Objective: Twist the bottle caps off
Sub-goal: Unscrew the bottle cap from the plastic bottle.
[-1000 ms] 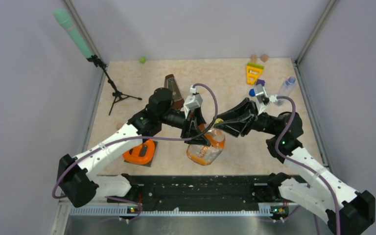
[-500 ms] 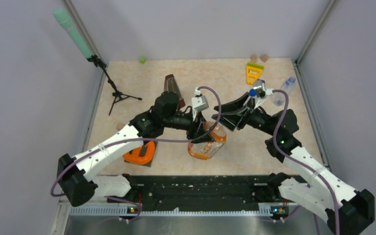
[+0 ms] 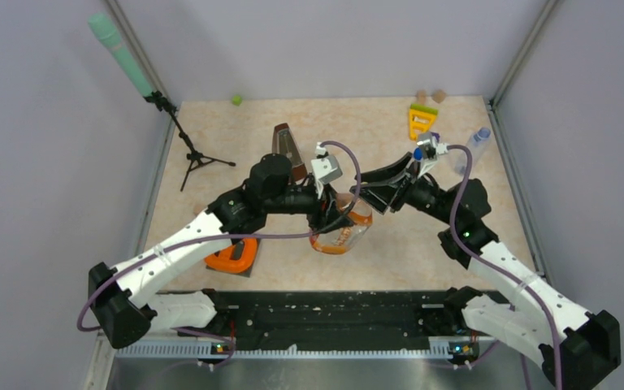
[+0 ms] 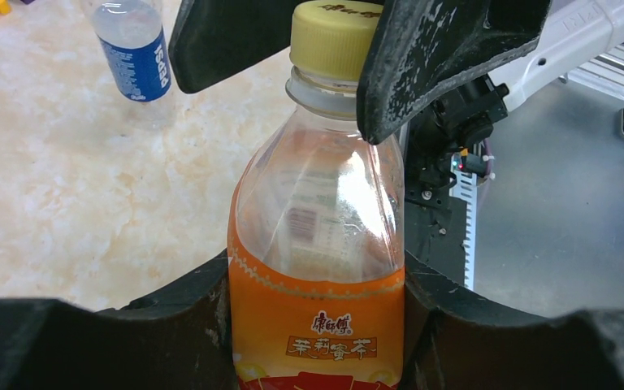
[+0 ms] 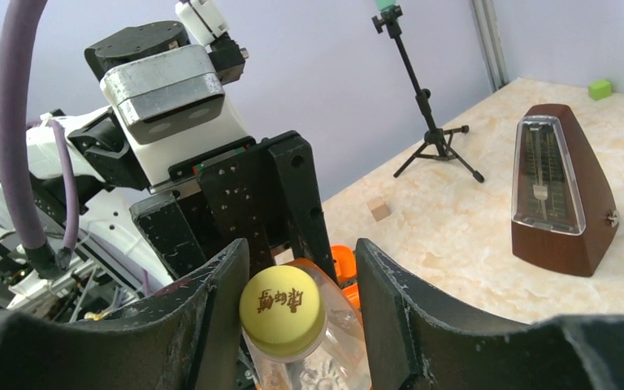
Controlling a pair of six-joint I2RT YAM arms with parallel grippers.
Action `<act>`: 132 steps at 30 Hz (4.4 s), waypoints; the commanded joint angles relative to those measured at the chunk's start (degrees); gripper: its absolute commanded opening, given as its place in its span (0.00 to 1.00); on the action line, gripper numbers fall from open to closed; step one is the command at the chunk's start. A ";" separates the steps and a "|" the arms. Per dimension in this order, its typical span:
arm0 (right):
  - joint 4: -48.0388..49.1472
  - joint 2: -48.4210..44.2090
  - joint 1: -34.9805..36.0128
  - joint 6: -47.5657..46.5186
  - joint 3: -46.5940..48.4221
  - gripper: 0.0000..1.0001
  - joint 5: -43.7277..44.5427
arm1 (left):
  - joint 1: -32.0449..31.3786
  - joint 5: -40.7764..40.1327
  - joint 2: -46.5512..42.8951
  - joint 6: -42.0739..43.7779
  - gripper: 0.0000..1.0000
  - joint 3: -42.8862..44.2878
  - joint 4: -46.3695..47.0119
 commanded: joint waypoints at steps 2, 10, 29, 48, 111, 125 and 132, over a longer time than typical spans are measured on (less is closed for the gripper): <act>2.01 -0.18 -0.21 1.05 1.06 0.49 1.43 | -0.82 -1.88 -1.17 0.30 0.00 1.23 2.60; 1.43 -0.40 -0.21 1.18 1.00 0.37 2.87 | -1.21 -3.68 -1.20 0.40 0.00 1.33 2.57; 14.09 -0.57 -3.02 5.11 0.35 0.04 -11.30 | 1.74 20.24 -0.41 0.46 0.00 1.08 3.49; 24.77 -0.39 -4.57 9.37 0.79 0.03 -22.43 | 5.21 38.48 1.26 0.29 0.00 0.25 2.82; 20.62 -0.36 -4.77 5.32 -4.47 0.31 -9.21 | 3.26 21.04 4.75 -2.72 0.00 4.05 3.64; 11.47 0.06 -4.76 5.25 -3.05 0.58 0.42 | -0.61 -0.56 3.95 0.02 0.00 3.72 0.51; 7.41 0.11 -4.78 4.65 -2.47 0.58 2.84 | -2.95 -14.91 2.25 -0.93 0.00 2.25 1.87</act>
